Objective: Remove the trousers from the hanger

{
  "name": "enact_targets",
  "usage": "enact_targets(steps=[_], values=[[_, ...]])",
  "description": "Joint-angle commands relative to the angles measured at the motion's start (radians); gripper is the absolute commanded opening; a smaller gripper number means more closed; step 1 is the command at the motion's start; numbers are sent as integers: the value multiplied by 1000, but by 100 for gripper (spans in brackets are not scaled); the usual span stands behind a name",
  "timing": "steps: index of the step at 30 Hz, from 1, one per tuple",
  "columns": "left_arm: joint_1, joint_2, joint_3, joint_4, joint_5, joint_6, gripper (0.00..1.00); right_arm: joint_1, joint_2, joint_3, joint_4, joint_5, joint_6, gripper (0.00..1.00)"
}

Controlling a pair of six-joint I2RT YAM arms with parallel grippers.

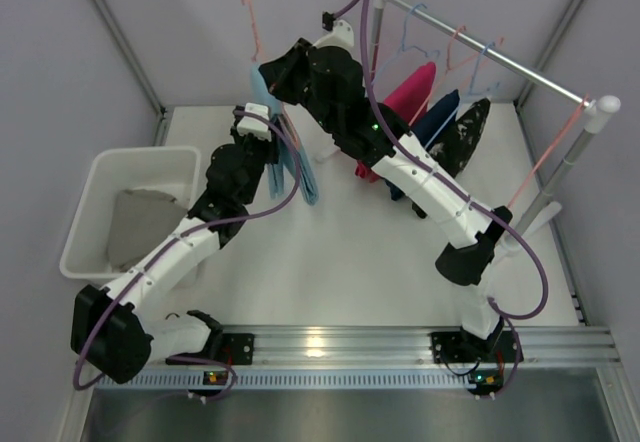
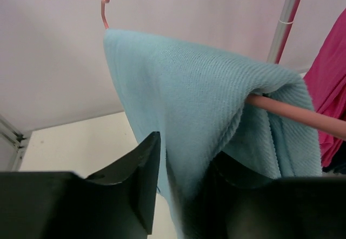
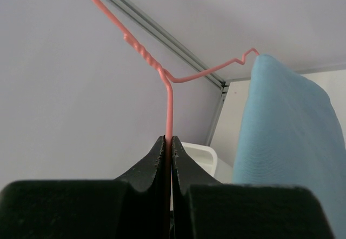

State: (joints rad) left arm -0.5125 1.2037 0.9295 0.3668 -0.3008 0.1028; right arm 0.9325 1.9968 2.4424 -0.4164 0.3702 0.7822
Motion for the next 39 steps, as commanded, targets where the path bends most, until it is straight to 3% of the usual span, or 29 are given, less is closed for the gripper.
enact_targets(steps=[1,6,8,20,27,39], values=[[5,-19,66,89,-29,31,36,5,-107,41,145,-19,6,0],[8,-62,103,29,-6,31,6,-1,-141,-22,156,6,-40,0],[8,-88,129,-5,21,17,0,-8,-161,-69,166,7,-63,0],[9,-82,423,-149,19,-37,0,-23,-279,-437,179,-33,-86,0],[9,-58,569,-204,15,-58,0,-29,-270,-549,153,-51,-70,0],[12,42,907,-166,-216,181,0,-24,-282,-666,125,-132,-37,0]])
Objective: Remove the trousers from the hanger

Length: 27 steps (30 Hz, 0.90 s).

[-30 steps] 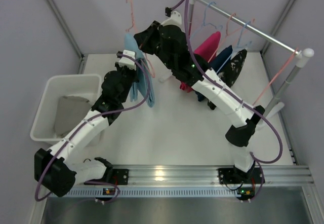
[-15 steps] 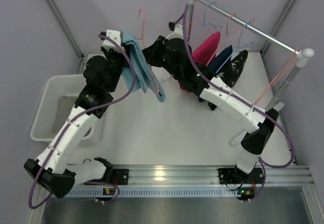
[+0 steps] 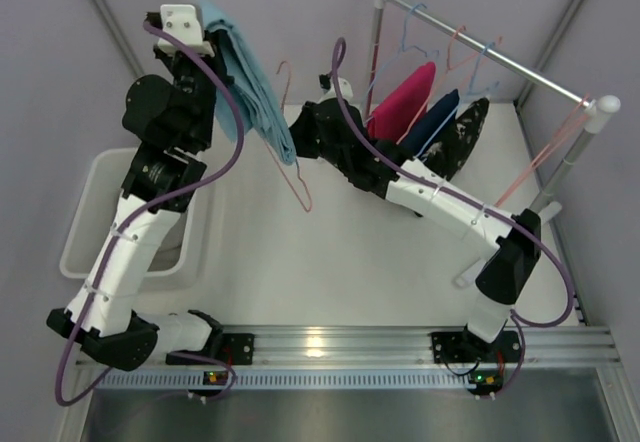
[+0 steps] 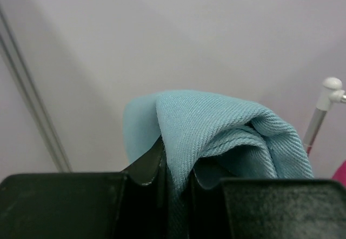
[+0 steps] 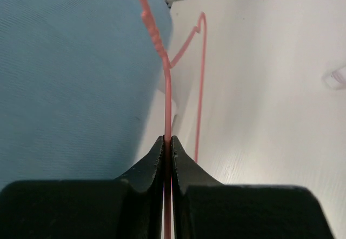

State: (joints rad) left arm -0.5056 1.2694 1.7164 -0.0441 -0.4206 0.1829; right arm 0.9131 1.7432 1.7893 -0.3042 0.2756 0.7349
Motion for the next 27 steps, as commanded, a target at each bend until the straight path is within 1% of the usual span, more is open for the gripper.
enact_targets(steps=[1,5,8,9,10,12,13,14,16,18,19,20,22,23,27], values=[[7,-21,126,260,-107,151,0,-3,-31,-18,11,-42,11,0],[7,-22,153,294,-167,269,0,7,-48,-28,30,-67,-15,0],[16,-22,163,286,-276,378,0,16,-68,-30,57,-91,-41,0],[22,-28,155,283,-329,401,0,18,-74,-28,63,-96,-49,0],[27,-51,141,288,-351,447,0,21,-80,-28,65,-101,-60,0],[45,-83,77,305,-392,487,0,24,-99,-31,77,-119,-69,0],[53,-123,51,335,-424,527,0,26,-103,-31,80,-124,-78,0],[97,-145,5,326,-426,530,0,26,-115,-33,82,-131,-84,0],[156,-191,-24,284,-441,509,0,27,-132,-42,89,-138,-92,0],[217,-220,-67,273,-461,523,0,27,-145,-47,89,-145,-98,0],[235,-255,-80,253,-466,511,0,27,-149,-50,89,-144,-103,0],[281,-272,-90,204,-474,498,0,27,-158,-57,89,-147,-104,0],[327,-326,-133,165,-486,472,0,27,-169,-68,93,-151,-111,0],[370,-347,-153,155,-494,471,0,27,-178,-70,91,-153,-114,0],[456,-453,-282,89,-501,455,0,27,-197,-80,89,-167,-121,0]])
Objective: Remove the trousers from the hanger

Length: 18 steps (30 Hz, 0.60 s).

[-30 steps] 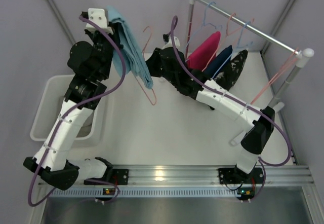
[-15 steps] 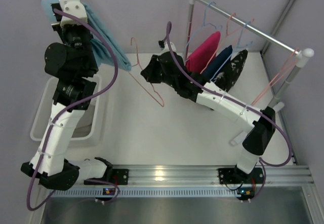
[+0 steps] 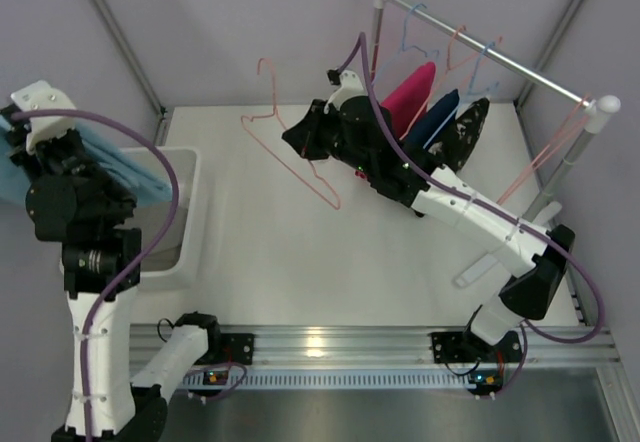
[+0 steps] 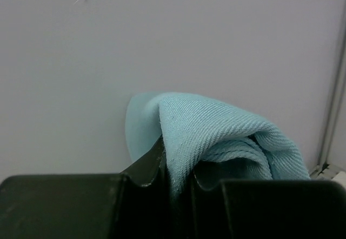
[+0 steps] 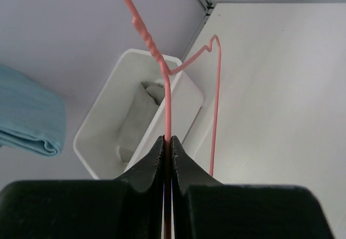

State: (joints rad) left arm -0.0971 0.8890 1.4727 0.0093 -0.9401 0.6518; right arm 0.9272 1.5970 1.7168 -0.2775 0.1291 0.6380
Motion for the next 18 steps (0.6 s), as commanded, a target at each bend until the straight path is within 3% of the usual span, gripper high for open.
enact_targets(steps=[1,6,11,15,18], values=[[60,-96,-63,12,20,-27,0,13,-55,-8,64,-22,-32,0],[134,-215,-260,-124,26,-138,0,13,-72,-13,83,-46,-47,0],[142,-263,-483,-47,70,-152,0,13,-86,-25,100,-48,-80,0],[166,-205,-697,82,162,-213,0,13,-94,-26,98,-55,-86,0],[275,-64,-727,107,311,-372,0,13,-106,-28,107,-46,-95,0]])
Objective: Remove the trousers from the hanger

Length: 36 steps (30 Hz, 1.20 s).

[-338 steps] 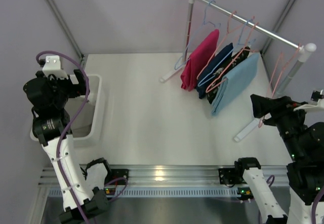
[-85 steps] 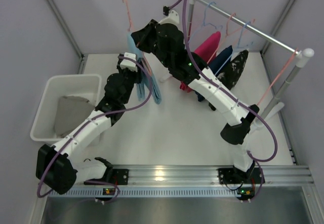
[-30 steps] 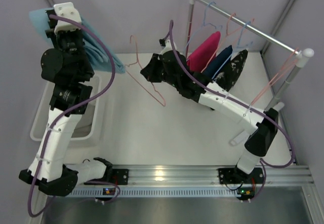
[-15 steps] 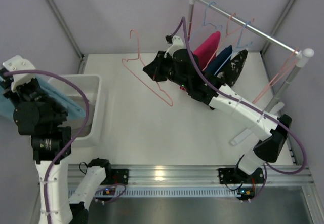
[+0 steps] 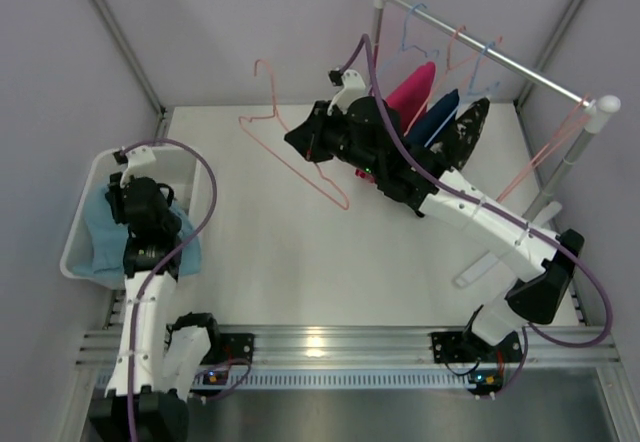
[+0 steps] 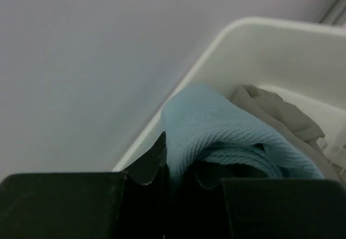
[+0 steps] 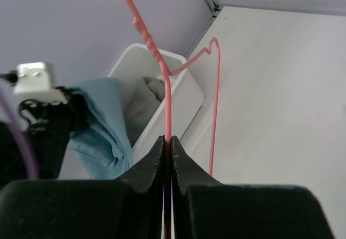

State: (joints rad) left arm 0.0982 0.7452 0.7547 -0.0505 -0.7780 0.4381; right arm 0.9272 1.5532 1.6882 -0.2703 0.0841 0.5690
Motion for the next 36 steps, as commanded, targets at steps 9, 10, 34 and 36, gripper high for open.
enact_targets(steps=[9,10,34,36], values=[[261,430,184,81,597,-360,39,-2,-183,-38,121,45,-106,0],[265,443,202,40,629,-361,54,-2,-227,-62,126,51,-121,0],[268,106,419,-253,944,-392,99,-263,-1080,-369,-300,100,-262,0],[268,109,432,-247,951,-397,99,-315,-1125,-381,-369,137,-236,0]])
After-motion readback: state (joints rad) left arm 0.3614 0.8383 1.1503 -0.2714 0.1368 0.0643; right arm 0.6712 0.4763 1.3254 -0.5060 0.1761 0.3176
